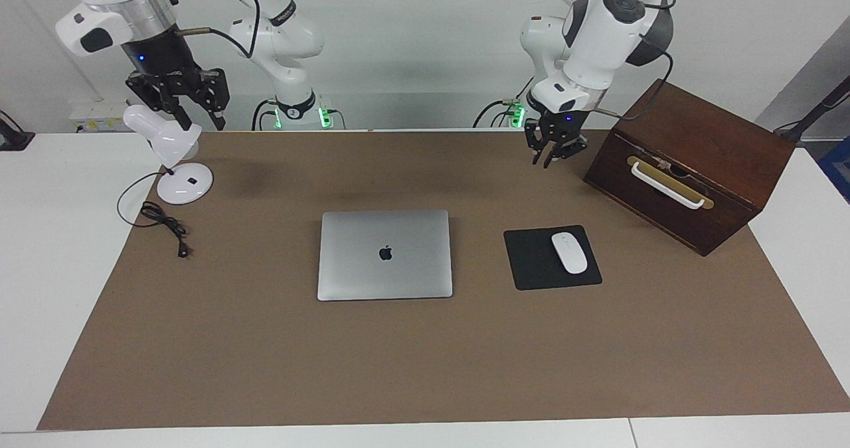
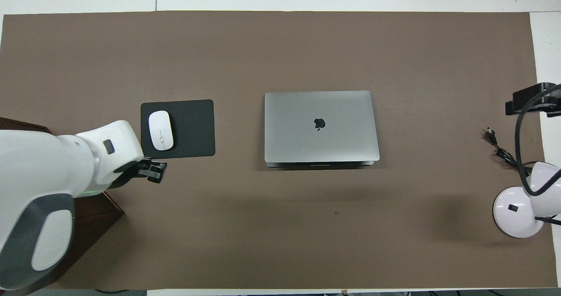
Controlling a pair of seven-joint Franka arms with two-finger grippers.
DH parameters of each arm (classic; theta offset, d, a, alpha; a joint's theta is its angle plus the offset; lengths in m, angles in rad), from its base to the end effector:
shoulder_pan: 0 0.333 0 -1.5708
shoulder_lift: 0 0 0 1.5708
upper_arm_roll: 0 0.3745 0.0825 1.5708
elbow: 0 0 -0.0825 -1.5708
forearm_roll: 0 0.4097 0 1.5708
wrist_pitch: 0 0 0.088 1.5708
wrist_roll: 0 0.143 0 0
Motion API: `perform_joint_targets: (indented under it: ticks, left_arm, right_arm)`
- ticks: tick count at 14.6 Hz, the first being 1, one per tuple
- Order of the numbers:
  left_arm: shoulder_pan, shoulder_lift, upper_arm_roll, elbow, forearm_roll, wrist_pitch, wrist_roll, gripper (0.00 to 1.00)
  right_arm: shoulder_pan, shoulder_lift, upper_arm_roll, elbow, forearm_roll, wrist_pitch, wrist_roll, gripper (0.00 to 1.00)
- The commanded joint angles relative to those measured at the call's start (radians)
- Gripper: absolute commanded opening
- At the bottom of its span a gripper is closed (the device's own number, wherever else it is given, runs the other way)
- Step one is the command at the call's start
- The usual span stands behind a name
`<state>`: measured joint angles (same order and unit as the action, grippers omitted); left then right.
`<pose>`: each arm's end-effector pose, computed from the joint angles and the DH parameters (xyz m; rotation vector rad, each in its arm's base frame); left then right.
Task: Close laptop with both arms
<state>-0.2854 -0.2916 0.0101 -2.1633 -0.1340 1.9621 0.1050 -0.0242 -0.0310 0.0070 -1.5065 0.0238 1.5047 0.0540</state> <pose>0.4661 -0.1449 0.5392 2.9611 -0.5007 0.1186 0.5630 -0.0061 0.6907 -3.1154 0.1080 -0.0448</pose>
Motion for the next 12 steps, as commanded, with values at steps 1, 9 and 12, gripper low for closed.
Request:
perform_joint_targets:
  ticks: [1,9,12]
  left_arm:
    - [0.115,0.017,-0.012,0.068,0.017,-0.055,-0.031,1.0]
    - [0.293,0.025,-0.012,0.155,0.016,-0.037,-0.091,1.0]
    - [0.321,0.081,-0.012,0.268,0.039,-0.078,-0.091,1.0]
  right_arm:
    - [-0.043,-0.098,0.019,-0.188,-0.025,0.098,-0.036,1.0]
    - [-0.068,-0.089,0.013,-0.178,-0.025,0.129,-0.04,1.0]
    - [-0.069,-0.081,0.011,-0.137,-0.025,0.111,-0.043,1.0]
